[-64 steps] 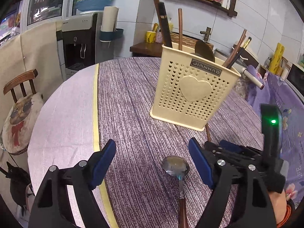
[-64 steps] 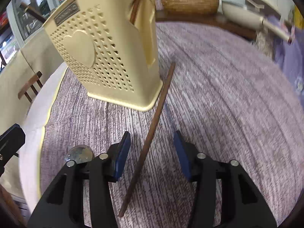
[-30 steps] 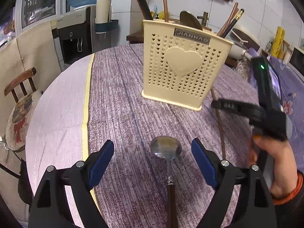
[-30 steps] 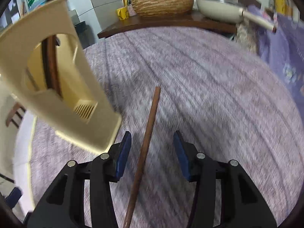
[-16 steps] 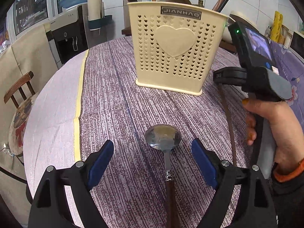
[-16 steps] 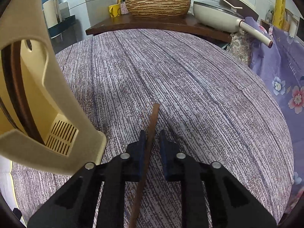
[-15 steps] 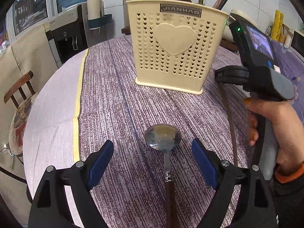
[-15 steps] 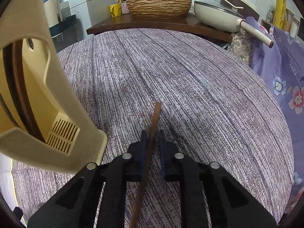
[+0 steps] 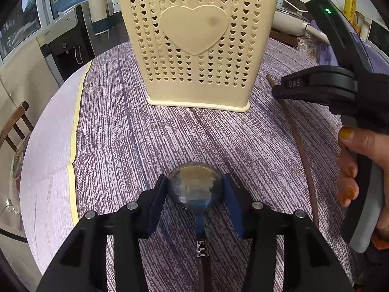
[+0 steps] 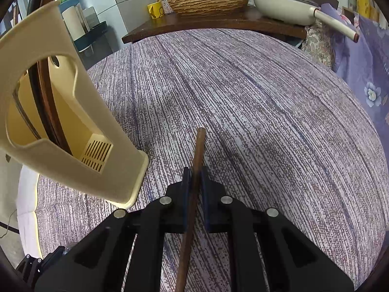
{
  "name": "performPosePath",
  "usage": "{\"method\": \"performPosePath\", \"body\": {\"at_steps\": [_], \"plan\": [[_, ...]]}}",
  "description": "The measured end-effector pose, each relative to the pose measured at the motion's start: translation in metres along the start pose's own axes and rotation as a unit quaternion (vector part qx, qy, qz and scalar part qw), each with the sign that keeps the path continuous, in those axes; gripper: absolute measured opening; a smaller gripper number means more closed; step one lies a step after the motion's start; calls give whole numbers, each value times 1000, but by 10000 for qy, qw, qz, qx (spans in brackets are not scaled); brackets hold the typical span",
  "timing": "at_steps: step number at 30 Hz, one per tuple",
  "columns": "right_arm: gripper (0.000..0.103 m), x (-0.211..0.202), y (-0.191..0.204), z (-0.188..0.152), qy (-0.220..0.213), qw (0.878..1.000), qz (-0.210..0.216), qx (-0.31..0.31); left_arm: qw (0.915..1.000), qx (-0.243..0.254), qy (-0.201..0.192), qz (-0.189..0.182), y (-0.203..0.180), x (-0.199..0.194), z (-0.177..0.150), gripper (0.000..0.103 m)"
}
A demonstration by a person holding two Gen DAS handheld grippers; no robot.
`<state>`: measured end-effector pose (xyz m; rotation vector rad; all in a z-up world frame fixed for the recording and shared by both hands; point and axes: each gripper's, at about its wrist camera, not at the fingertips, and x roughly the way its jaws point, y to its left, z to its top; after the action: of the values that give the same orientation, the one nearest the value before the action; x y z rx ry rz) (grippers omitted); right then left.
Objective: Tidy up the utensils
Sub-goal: 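Close the left gripper on the spoon handle while the right gripper closes on the chopstick, then carry the spoon and chopstick over the cream holder and lower them inside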
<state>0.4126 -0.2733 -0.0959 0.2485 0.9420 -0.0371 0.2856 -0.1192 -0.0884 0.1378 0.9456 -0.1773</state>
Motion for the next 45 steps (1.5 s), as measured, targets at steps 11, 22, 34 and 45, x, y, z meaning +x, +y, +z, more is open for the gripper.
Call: {"method": "performPosePath", "body": {"at_steps": [11, 22, 34, 45], "plan": [[9, -22, -8, -12, -118, 9994, 313, 118, 9999, -31, -115, -103, 3, -1, 12, 47], [9, -108, -2, -19, -1010, 9912, 818, -254, 9918, -260, -1223, -282, 15, -68, 37, 47], [9, -172, 4, -27, -1536, 9808, 1015, -647, 9847, -167, -1715, -244, 7, -96, 47, 47], [9, -208, 10, -31, -1753, 9742, 1090, -917, 9805, -145, -1933, -313, 11, -114, 51, 47]]}}
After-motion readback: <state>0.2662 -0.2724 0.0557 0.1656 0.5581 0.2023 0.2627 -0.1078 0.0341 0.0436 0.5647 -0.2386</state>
